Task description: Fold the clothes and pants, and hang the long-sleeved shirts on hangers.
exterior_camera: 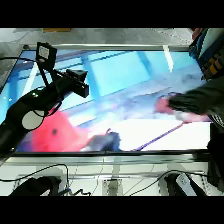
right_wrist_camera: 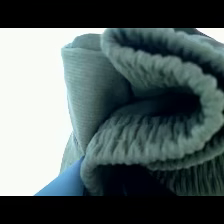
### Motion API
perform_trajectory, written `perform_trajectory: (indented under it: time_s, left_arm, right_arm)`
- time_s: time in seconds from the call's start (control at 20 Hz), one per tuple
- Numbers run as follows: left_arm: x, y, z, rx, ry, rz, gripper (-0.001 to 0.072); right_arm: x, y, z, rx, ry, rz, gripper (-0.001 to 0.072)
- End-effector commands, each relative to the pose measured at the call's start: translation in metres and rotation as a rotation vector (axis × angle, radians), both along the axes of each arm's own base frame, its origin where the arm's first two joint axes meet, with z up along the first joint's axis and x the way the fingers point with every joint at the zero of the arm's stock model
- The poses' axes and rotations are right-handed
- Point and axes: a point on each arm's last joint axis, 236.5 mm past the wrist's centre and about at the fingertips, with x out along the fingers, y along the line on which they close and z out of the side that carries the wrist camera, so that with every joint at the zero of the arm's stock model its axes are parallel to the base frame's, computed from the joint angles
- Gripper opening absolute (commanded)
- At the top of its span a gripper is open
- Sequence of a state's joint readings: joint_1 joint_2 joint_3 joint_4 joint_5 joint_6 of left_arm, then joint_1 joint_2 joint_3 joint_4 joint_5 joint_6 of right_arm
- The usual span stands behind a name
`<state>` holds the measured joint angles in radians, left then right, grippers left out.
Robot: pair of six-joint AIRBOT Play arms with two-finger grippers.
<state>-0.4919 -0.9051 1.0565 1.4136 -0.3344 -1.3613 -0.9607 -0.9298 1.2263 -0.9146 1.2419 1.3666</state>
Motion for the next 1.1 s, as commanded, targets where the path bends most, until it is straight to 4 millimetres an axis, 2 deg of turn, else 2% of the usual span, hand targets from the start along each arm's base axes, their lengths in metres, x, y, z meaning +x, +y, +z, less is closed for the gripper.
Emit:
perform_trajectory:
  time_s: [0.0,0.15,0.25,0.35,0.4,0.6,0.7,0.75,0.85,0.9,1.05]
  left_arm:
    - [-0.001,0.002,0.003,-0.002,-0.008,0.002,0.0017]
    - [-0.001,0.002,0.003,-0.002,-0.008,0.002,0.0017]
    - [-0.001,0.002,0.003,-0.002,-0.008,0.002,0.0017]
    - [-0.001,0.001,0.003,-0.002,-0.007,0.002,0.0018]
    - [-0.001,0.001,0.003,-0.002,-0.007,0.002,0.0018]
    - [-0.001,0.002,0.003,-0.002,-0.008,0.002,0.0018]
    - [-0.001,0.001,0.003,-0.002,-0.008,0.002,0.0018]
    - [-0.001,0.001,0.003,-0.003,-0.008,0.002,0.0018]
    - [-0.001,0.001,0.003,-0.003,-0.008,0.002,0.0018]
    - [-0.001,0.001,0.003,-0.003,-0.008,0.002,0.0018]
    - [-0.001,0.001,0.003,-0.003,-0.007,0.001,0.0018]
  right_arm:
    - [-0.092,-0.071,0.016,-0.119,0.055,-0.328,0.0037]
    - [-0.150,-0.086,0.003,-0.092,0.170,-0.486,0.0037]
    - [-0.196,-0.092,-0.011,-0.027,0.271,-0.676,0.0037]
    - [-0.249,-0.102,-0.013,-0.089,0.403,-0.831,0.0037]
    - [-0.267,-0.106,-0.009,-0.115,0.431,-0.895,0.0037]
    - [-0.299,-0.119,0.004,-0.183,0.438,-1.008,0.0037]
    - [-0.309,-0.128,0.009,-0.212,0.426,-1.046,0.0041]
    - [-0.310,-0.133,0.011,-0.229,0.416,-1.056,0.0124]
    - [-0.307,-0.135,0.007,-0.210,0.406,-1.050,0.0611]
    - [-0.304,-0.137,0.006,-0.205,0.395,-1.045,0.0688]
    - [-0.285,-0.142,0.005,-0.176,0.317,-1.018,0.0680]
